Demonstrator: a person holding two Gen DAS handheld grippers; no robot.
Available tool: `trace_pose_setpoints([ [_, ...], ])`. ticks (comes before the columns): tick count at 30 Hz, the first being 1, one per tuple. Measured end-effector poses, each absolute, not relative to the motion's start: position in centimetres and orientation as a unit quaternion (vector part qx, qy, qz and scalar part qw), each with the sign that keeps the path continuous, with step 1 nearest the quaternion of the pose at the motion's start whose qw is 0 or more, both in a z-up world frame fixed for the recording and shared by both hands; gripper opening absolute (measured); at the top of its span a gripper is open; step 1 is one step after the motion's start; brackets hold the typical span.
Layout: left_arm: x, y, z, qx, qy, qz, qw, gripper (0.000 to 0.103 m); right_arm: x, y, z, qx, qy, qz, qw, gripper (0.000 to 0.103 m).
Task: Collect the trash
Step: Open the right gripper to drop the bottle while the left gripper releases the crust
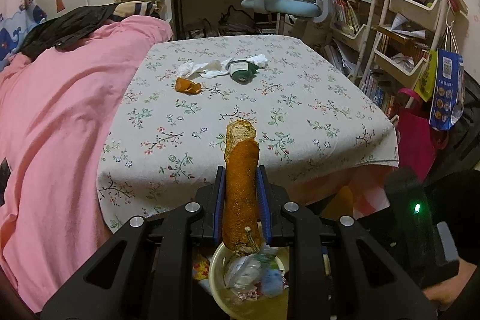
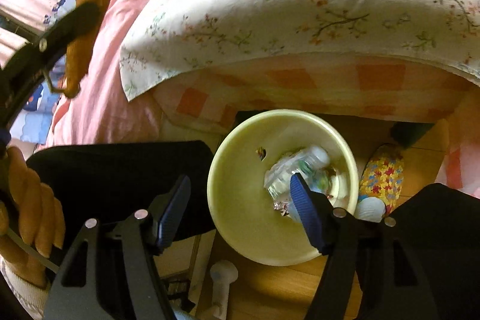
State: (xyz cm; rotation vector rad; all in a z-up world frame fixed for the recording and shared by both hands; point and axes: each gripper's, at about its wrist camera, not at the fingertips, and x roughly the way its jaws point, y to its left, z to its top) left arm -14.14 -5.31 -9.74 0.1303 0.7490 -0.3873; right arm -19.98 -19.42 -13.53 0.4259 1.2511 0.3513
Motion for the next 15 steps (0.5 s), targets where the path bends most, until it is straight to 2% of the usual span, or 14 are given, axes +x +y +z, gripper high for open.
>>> trace_pose_setpoints([
  [15, -15.9, -6.3, -10.7, 0.085, 0.371, -0.196, 0.904, 0.019, -20.2, -21.7, -11.7, 0.232, 0.526, 0.125, 0.809, 0.07],
])
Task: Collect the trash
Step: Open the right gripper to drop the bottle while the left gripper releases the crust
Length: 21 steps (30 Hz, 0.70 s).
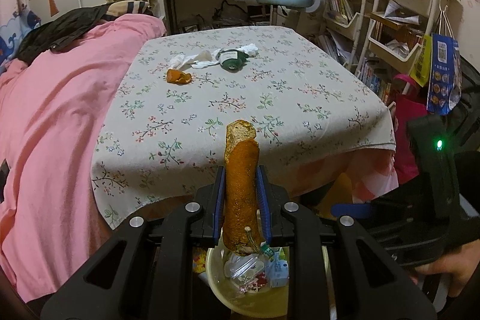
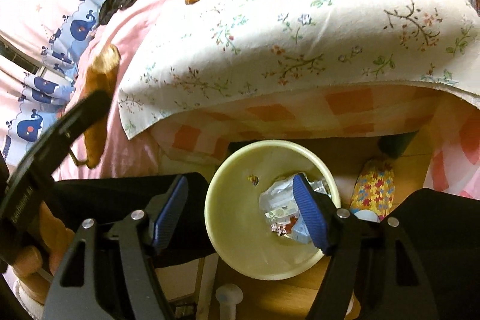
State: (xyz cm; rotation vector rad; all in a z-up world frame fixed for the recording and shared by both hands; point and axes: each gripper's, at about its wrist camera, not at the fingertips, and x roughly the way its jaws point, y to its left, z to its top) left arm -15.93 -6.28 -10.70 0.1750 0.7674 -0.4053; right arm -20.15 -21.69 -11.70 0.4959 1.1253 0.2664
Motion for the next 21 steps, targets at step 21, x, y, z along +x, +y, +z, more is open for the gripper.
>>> trace_pose_setpoints([
  [21, -17.9, -8.5, -12.8, 0.133, 0.403, -0.216, 0.879, 0.042, -20.8, -23.1, -10.6, 0.257, 0.485, 0.099, 0.83, 0.072],
])
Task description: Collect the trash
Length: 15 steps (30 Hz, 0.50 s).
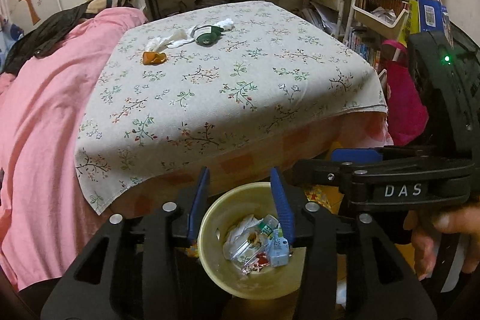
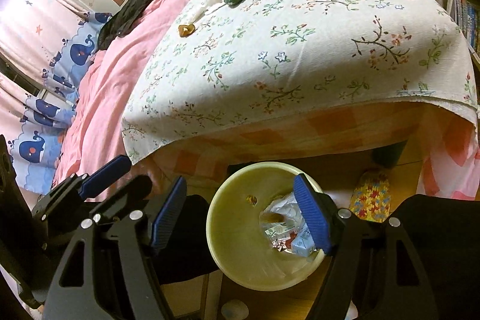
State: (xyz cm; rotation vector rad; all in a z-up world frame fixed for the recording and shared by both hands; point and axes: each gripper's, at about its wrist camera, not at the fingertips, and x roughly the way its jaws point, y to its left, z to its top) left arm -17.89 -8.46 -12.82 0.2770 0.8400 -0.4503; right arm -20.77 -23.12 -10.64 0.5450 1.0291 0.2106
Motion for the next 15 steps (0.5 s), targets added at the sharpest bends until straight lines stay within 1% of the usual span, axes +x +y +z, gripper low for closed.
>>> trace_pose_setpoints([
  [7, -17.6, -8.0, -12.4, 0.128, 0.396, -0.197, 0.888, 0.049, -20.7, -23.3, -10.5, 0.258, 0.481, 0.096, 0.833, 0.073],
  [11, -16.2, -6.2, -11.7, 0.078, 0.398, -0.171, 0.898, 0.053, -20.7, -23.6, -9.9, 0.257, 0.468, 0.09, 0.841, 0.073],
  [15, -13.6, -3.8, -11.1, 0.016, 0.404, -0.126, 0.906, 0.056, -20.1, -23.9, -8.7, 0.248, 0.448, 0.082, 0.855, 0.075],
])
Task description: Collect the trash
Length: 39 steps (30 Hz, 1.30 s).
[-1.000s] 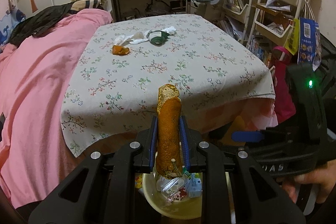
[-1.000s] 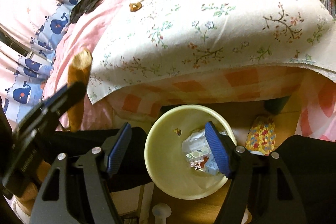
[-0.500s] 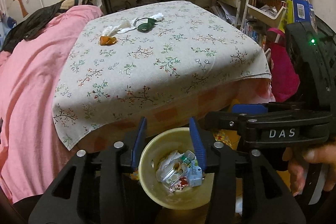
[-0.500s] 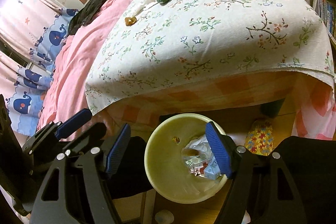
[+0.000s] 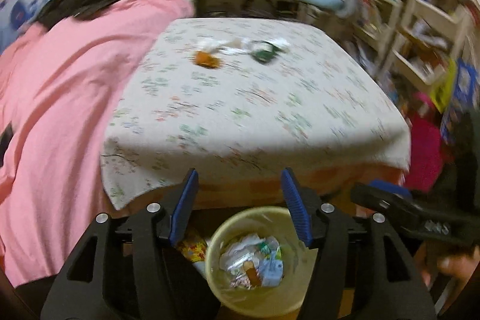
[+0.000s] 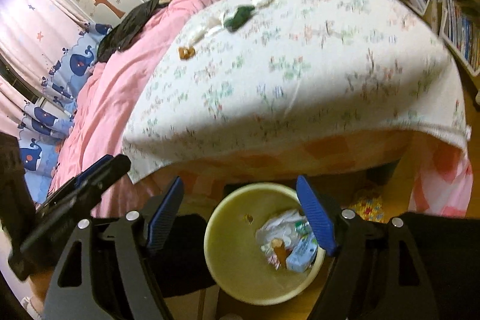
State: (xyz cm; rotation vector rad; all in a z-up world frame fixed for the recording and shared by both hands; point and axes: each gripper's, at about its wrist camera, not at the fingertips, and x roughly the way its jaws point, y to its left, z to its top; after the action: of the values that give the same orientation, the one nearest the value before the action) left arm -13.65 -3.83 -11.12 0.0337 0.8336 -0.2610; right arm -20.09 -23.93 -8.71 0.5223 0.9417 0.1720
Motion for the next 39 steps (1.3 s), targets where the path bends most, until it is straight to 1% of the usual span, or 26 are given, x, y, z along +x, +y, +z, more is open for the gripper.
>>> trace_pose_setpoints([
  [5, -9.6, -1.9, -10.5, -0.037, 0.41, -0.091, 0.907, 0.062, -17.6, -23.9, -6.7, 0.227, 0.427, 0.081, 0.872, 0.077],
  [8, -6.9, -1.8, -10.2, -0.042, 0.412, -0.087, 0.906, 0.063, -15.1, -23.7, -5.4, 0.21, 0.421, 0.088, 0.878, 0.078],
  [12, -3.2, -2.3, -9.9, -0.042, 0.411, -0.088, 0.906, 0.067, -11.4, -23.8, -3.8, 0.194, 0.41, 0.096, 0.886, 0.08],
  [26, 10.7, -4.9, -13.1, -0.076, 0.457, -0.081, 0.882, 0.067, -0.2, -24.6, -1.8, 0.191, 0.386, 0.109, 0.896, 0.08],
  [31, 14.0, -5.6, -15.1, -0.055, 0.483, -0.078, 0.871, 0.066, 4.6, -22.7, -2.5, 0.171, 0.406, 0.124, 0.889, 0.08],
  [32, 14.4, -5.4, -15.1, -0.054, 0.482, -0.082, 0.871, 0.064, 5.3, -22.4, -2.7, 0.167, 0.412, 0.124, 0.887, 0.08],
  [33, 14.7, -5.1, -15.1, -0.051, 0.486, -0.083, 0.869, 0.057, 6.4, -21.9, -3.2, 0.165, 0.42, 0.125, 0.883, 0.08],
  [34, 15.1, -4.8, -15.1, -0.043, 0.493, -0.089, 0.864, 0.053, 7.3, -21.4, -3.7, 0.165, 0.428, 0.128, 0.879, 0.08],
  [36, 15.7, -3.9, -15.0, -0.044, 0.504, -0.104, 0.857, 0.04, 8.8, -20.4, -4.4, 0.162, 0.442, 0.129, 0.873, 0.08],
  [37, 15.9, -3.4, -15.0, -0.049, 0.509, -0.112, 0.852, 0.038, 9.4, -20.1, -4.7, 0.161, 0.447, 0.13, 0.87, 0.08],
  [38, 16.1, -3.1, -15.0, -0.05, 0.513, -0.116, 0.849, 0.033, 10.1, -19.3, -5.1, 0.156, 0.456, 0.129, 0.867, 0.08],
  [39, 16.3, -2.7, -15.0, -0.052, 0.518, -0.123, 0.845, 0.031, 10.7, -18.5, -5.5, 0.152, 0.465, 0.128, 0.863, 0.08],
])
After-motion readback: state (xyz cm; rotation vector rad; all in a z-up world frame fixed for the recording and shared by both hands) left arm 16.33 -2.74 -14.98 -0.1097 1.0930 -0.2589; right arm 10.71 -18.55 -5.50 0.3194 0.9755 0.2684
